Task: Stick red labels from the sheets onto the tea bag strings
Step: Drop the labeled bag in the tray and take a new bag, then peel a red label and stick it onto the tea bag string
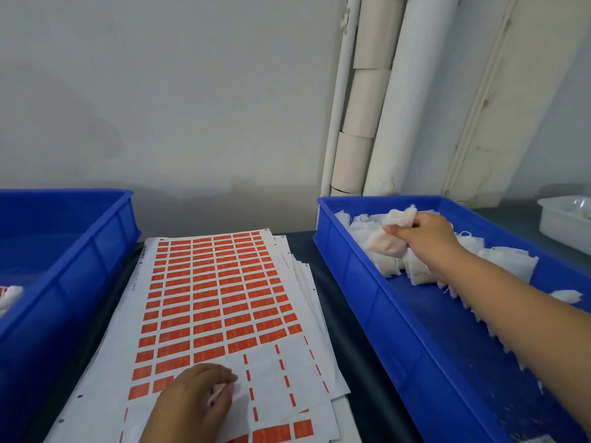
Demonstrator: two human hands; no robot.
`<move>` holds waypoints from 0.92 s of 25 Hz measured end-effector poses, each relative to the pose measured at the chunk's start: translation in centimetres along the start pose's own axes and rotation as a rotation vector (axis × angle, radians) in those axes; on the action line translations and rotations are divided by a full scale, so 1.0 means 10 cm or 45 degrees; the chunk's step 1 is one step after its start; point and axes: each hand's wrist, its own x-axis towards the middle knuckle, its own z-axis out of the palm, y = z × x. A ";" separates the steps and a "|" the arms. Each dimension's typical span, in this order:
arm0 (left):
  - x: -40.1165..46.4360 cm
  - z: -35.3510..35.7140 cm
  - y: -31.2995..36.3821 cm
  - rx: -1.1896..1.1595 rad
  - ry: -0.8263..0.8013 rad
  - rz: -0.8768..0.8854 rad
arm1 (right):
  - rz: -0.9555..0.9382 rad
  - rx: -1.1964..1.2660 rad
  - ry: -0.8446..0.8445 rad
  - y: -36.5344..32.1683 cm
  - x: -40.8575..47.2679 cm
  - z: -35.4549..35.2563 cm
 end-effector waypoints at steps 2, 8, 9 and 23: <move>-0.05 -0.07 0.09 -0.210 0.050 -0.067 | -0.121 0.165 -0.187 -0.38 -0.36 0.05; -0.19 -0.55 0.39 -0.796 0.045 0.031 | -0.133 0.315 -0.704 -0.89 -1.48 0.77; -0.21 -0.58 0.37 -0.890 0.025 -0.010 | -0.100 0.294 -0.762 -0.88 -1.63 0.89; -0.30 -0.39 -0.12 -0.916 0.001 -0.314 | 0.027 0.621 -0.773 -0.58 -2.02 1.26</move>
